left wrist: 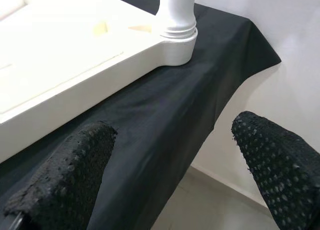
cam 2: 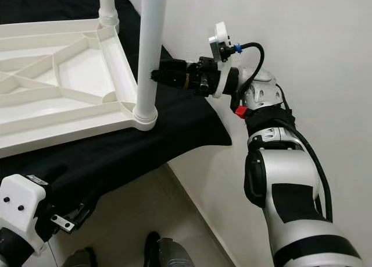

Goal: Building children table

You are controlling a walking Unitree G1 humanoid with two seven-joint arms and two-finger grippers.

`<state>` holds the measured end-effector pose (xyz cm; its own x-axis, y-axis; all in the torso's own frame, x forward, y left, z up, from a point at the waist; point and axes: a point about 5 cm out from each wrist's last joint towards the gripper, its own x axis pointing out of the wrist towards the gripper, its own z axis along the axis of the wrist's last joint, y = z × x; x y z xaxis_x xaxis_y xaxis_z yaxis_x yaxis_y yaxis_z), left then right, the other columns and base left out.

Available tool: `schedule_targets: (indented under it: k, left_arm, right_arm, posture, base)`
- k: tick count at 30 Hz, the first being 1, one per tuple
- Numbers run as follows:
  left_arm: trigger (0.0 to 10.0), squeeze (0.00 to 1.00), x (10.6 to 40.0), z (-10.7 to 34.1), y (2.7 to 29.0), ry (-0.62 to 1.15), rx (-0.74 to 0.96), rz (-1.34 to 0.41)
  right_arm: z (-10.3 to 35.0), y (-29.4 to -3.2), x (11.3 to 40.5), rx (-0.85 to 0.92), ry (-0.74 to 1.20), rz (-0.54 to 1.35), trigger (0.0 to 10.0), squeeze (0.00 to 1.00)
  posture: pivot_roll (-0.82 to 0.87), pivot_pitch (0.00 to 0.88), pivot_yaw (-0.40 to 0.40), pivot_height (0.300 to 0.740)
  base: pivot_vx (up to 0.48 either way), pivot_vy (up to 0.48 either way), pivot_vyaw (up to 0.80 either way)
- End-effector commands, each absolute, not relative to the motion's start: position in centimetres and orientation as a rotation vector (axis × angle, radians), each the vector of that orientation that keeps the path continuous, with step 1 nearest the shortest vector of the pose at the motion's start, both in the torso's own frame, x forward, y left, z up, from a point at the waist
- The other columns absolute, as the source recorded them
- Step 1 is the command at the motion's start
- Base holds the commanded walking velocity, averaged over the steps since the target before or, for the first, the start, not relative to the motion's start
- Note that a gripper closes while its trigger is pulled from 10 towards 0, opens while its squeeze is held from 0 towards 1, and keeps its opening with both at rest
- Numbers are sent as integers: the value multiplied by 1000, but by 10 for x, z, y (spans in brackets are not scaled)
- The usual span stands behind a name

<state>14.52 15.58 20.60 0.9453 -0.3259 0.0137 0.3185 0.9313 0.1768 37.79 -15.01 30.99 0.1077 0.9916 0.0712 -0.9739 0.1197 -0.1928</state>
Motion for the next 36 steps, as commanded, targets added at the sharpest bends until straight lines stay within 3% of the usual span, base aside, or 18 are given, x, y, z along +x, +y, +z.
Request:
schedule_targets:
  k: [1,8,9,11,15,24,27,35,36]
  left_arm:
    - [10000,0,143,204,152,-27,152,-347]
    - [10000,0,145,205,149,-38,151,-360]
    - [10000,0,145,206,148,-44,143,-362]
    - [10000,0,146,207,147,-51,127,-366]
    - [10000,0,147,207,146,-54,120,-370]
    - [10000,0,147,208,148,-56,129,-361]
    - [10000,0,148,208,147,-53,128,-368]
    - [10000,0,148,210,147,-60,131,-366]
    - [10000,0,148,210,147,-60,132,-366]
  right_arm:
    - [305,-152,376,-139,-195,1465,0,0]
    - [302,-139,385,-154,-236,1307,0,0]
    - [297,-142,381,-104,-221,1353,10000,1000]
    - [296,-152,372,-43,-221,1469,10000,1000]
    - [309,-157,369,-78,-236,1515,10000,1000]
    - [326,-156,371,-224,-244,1490,10000,1000]
    - [327,-122,377,-225,-331,1408,10000,1000]
    - [324,-114,383,-214,-354,1339,10000,1000]
    - [323,-114,381,-208,-335,1386,10000,0]
  posture:
    - [179,288,-194,740]
    - [174,279,-200,740]
    - [165,279,-193,740]
    - [159,276,-192,740]
    - [158,280,-199,740]
    - [159,286,-204,740]
    - [158,290,-200,740]
    - [166,288,-202,740]
    - [163,289,-203,740]
  base:
    - [0,0,0]
    - [0,0,0]
    - [0,0,0]
    - [0,0,0]
    - [0,0,0]
    - [0,0,0]
    - [0,0,0]
    - [0,0,0]
    - [0,0,0]
